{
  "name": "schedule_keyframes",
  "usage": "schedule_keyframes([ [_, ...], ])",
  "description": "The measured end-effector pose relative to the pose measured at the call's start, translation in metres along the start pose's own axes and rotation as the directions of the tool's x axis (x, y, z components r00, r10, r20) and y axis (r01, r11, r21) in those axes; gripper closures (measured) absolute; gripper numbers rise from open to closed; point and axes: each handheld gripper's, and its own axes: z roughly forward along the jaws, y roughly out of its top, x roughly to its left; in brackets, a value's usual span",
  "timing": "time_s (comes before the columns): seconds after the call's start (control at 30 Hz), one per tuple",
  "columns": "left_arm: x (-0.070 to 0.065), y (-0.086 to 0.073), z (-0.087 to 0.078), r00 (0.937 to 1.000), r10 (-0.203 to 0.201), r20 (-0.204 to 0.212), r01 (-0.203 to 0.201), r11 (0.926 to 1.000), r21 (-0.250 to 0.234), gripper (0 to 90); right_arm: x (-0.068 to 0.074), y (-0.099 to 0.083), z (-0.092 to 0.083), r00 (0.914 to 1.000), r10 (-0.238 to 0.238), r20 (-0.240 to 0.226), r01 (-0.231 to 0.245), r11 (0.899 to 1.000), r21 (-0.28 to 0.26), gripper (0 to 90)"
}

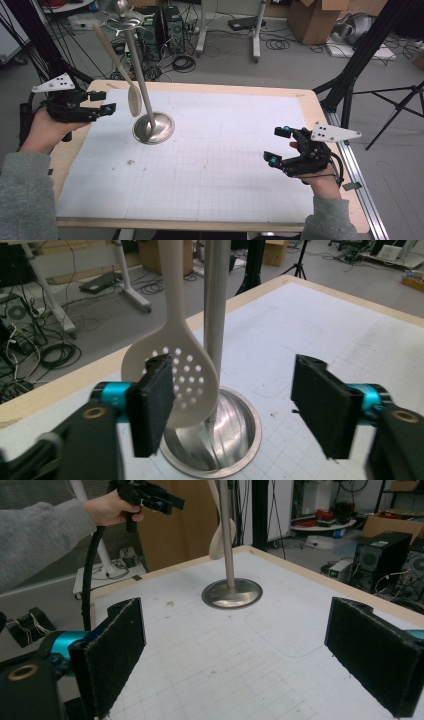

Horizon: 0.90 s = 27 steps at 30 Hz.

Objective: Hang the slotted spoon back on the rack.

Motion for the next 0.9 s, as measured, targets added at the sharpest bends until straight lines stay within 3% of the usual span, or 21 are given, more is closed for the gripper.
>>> schedule_keyframes([
  [0.13,-0.004,-0.002,-0.002,1.0,-0.004,-0.005,0.004,0.9997,-0.024,17.9,0.001,0.001,0.001,1.0,-0.002,-0.002,0.002,1.0,0.002,8.2],
  [0.27,-0.009,-0.004,-0.001,0.9992,-0.006,-0.04,0.005,0.9997,-0.023,18.5,0.002,0.001,0.001,1.0,-0.004,-0.003,0.004,1.0,0.0,8.2],
  [0.5,-0.026,-0.003,-0.002,0.999,-0.023,0.037,0.026,0.9964,-0.08,18.2,0.001,0.0,0.002,0.9999,0.007,0.011,-0.007,1.0,0.001,8.1],
  [0.73,-0.041,-0.004,-0.001,0.9989,0.002,0.047,0.002,0.995,-0.1,18.1,0.0,-0.001,0.006,1.0,0.002,0.01,-0.002,1.0,0.013,8.1],
  [0.9,-0.05,-0.009,0.002,0.9995,0.021,0.023,-0.018,0.9941,-0.107,18.7,0.001,-0.001,0.007,1.0,0.003,0.008,-0.003,1.0,0.02,8.2],
])
